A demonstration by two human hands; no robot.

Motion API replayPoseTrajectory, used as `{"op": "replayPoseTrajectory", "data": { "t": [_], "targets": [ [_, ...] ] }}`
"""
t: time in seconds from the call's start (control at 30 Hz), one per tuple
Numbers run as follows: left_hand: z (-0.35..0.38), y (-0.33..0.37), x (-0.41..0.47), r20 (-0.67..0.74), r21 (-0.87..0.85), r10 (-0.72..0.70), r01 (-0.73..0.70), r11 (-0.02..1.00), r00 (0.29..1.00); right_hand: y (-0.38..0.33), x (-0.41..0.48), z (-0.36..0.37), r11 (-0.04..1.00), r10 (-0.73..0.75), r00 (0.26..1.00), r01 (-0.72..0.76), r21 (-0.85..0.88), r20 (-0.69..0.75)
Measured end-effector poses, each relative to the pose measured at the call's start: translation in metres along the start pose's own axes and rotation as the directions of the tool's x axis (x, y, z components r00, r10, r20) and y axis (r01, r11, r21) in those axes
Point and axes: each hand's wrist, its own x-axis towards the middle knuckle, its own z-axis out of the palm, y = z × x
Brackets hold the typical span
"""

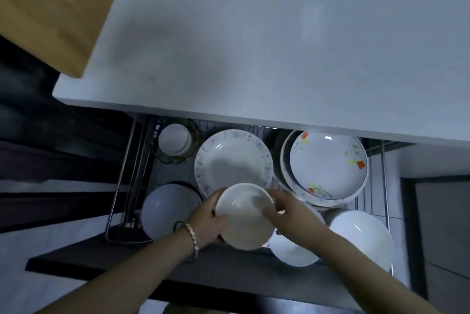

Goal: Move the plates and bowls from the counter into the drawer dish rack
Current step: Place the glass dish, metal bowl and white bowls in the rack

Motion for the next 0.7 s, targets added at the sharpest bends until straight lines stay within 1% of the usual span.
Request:
{"op": "replayPoseTrajectory", "data": {
  "t": [0.13,0.2,0.33,0.47,0.57,0.7],
  "targets": [
    [0.002,-0.029,0.017,0.078,0.165,-0.074,0.060,0.984,0.994,0.022,0.028,0.024,0.977,0.000,0.997,0.016,-0.215,0.076],
    [0.000,-0.043,0.026,0.091,0.274,-0.085,0.057,0.960,0.992,0.027,0.042,0.038,0.948,-0.006,0.996,0.035,-0.317,0.093],
    [0.000,-0.062,0.036,0.102,0.337,-0.102,0.062,0.939,0.990,0.034,0.064,0.062,0.864,0.001,0.995,0.047,-0.502,0.095],
    [-0.001,-0.073,0.042,0.100,0.427,-0.176,0.118,0.896,0.979,0.034,0.080,0.081,0.817,0.005,0.997,0.043,-0.574,0.081],
    [-0.009,-0.077,0.045,0.056,0.464,-0.191,0.144,0.874,0.980,0.036,0.090,0.093,0.774,0.039,0.996,0.019,-0.633,0.077],
    [-0.020,-0.079,0.048,0.007,0.408,-0.141,0.126,0.904,0.990,0.041,0.095,0.107,0.721,0.133,0.989,-0.049,-0.691,0.070]
  ]
}}
